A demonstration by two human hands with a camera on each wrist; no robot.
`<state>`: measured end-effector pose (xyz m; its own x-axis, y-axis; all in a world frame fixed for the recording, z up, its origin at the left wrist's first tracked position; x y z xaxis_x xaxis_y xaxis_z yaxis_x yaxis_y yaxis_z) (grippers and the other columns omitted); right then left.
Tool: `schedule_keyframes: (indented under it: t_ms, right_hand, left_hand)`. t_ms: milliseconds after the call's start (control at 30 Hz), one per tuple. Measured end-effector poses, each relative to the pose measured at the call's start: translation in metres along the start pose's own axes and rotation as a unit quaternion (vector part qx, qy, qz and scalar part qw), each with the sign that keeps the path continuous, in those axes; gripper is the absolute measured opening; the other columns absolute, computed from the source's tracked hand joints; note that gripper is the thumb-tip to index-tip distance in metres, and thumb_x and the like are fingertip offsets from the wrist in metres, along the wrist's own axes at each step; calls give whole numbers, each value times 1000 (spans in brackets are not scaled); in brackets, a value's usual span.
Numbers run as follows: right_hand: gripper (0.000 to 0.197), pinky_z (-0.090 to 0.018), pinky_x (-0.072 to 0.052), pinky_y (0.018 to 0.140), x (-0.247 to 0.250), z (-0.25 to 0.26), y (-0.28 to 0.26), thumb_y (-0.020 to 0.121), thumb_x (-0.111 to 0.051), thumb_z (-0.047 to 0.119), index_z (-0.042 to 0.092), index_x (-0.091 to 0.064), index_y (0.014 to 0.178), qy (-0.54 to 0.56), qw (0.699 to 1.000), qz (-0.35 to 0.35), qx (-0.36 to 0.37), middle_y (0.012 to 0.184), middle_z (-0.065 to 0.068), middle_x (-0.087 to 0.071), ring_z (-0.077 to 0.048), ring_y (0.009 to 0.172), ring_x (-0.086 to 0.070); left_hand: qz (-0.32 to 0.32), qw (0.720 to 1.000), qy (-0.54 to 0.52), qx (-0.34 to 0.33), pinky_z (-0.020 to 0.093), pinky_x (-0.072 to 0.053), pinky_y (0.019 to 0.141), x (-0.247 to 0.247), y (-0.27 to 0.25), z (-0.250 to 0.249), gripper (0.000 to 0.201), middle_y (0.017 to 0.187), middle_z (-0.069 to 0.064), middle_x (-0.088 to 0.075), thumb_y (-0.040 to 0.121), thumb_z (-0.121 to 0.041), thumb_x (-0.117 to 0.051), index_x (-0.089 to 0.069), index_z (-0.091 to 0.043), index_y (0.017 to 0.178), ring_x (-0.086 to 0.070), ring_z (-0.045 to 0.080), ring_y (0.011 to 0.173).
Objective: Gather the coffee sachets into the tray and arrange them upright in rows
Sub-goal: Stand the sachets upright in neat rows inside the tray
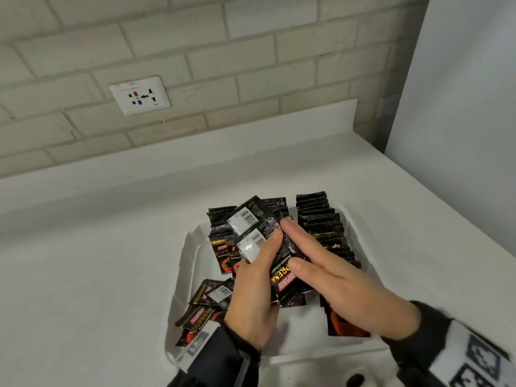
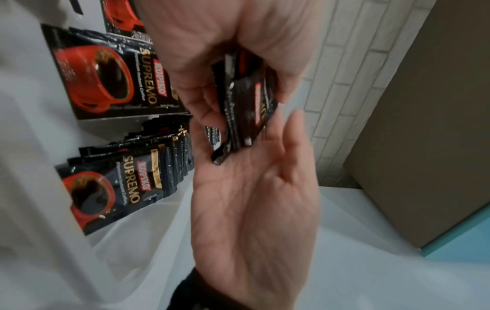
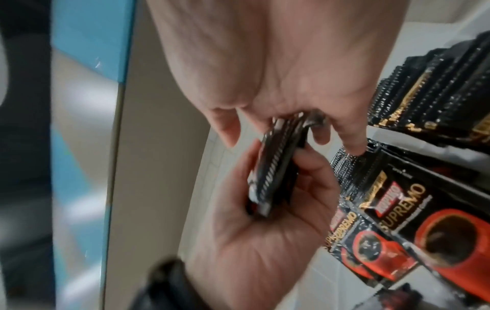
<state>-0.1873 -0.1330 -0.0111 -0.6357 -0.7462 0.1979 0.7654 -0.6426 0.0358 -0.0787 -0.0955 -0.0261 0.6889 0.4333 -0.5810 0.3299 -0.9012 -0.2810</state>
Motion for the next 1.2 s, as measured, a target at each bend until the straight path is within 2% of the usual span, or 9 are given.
schedule_keyframes:
  t_ms: [133,200,333,500,633,700,867,1067,1200]
  right_hand:
    - [56,6,-24,94,15,3,4,73,-47,45,57,-19,121,24,998,-65,3,141,32,-18,19,128,-20]
    - [64,8,-28,85,10,2,6,73,-51,43,50,-16,126,34,999,-43,2,135,35,-20,27,118,-24]
    - [72,-6,-11,109,-2,-8,8,82,-44,56,43,1,136,3,999,35,-2,148,29,3,27,127,0]
    - [54,-12,-39,97,4,-10,9,89,-51,20,25,-29,138,86,996,-13,15,137,19,-41,11,122,-41]
    - [44,-38,-53,87,11,-17,11,70,-59,36,29,-57,113,124,985,-119,-32,106,8,-68,-8,99,-64]
    - [35,-33,-56,74,13,-17,13,74,-60,25,23,-60,108,165,975,-133,-59,88,2,-70,-10,82,-66]
    - [28,-22,-55,58,10,-16,13,70,-61,13,6,-64,97,277,952,-86,-101,83,-8,-70,-11,68,-66]
    - [30,-29,-45,55,13,-21,15,51,-80,28,17,-61,71,284,943,-149,-92,69,-6,-64,-14,59,-57]
    - [24,-17,-35,41,13,-17,14,54,-76,26,16,-60,68,247,949,-184,-62,65,-5,-60,-10,51,-51]
  left_hand:
    - [-7,1000,-11,18,37,-55,77,6,3,-7,49,104,17,-69,69,-27,-65,-63,-7,113,-68,26,86]
    - [-6,999,-24,25,40,-52,84,5,5,-7,41,102,15,-70,69,-27,-65,-67,-8,106,-67,26,88]
    - [-12,997,-64,29,39,-52,81,-1,6,-5,34,99,11,-71,72,-24,-63,-69,-11,103,-67,25,90]
    - [6,997,-73,28,36,-55,75,4,7,-5,41,99,13,-69,71,-21,-62,-64,-8,110,-67,24,84]
    - [57,994,-81,35,40,-52,83,8,8,-11,35,105,16,-68,76,-24,-56,-69,-10,105,-66,24,88]
    - [72,992,-95,36,42,-51,86,10,7,-11,32,105,17,-68,75,-24,-54,-72,-11,98,-65,26,90]
    - [75,990,-115,32,36,-56,72,14,6,-10,28,85,13,-70,74,-22,-52,-75,-10,86,-67,23,74]
    - [94,990,-84,56,39,-55,78,16,6,-9,27,96,18,-69,73,-20,-63,-73,-6,94,-68,25,81]
    - [93,990,-48,91,38,-57,72,17,2,-4,37,96,17,-70,60,-22,-69,-73,-4,92,-69,25,77]
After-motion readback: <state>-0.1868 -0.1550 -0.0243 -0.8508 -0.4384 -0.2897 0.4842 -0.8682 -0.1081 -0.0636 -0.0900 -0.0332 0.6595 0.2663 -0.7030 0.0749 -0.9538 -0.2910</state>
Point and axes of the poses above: each hand's wrist, its own y-axis towards the middle knuckle, its own x-axis out of the back of the hand, z = x × y, the point moved 1 cm from there along y, towards the middle knuckle
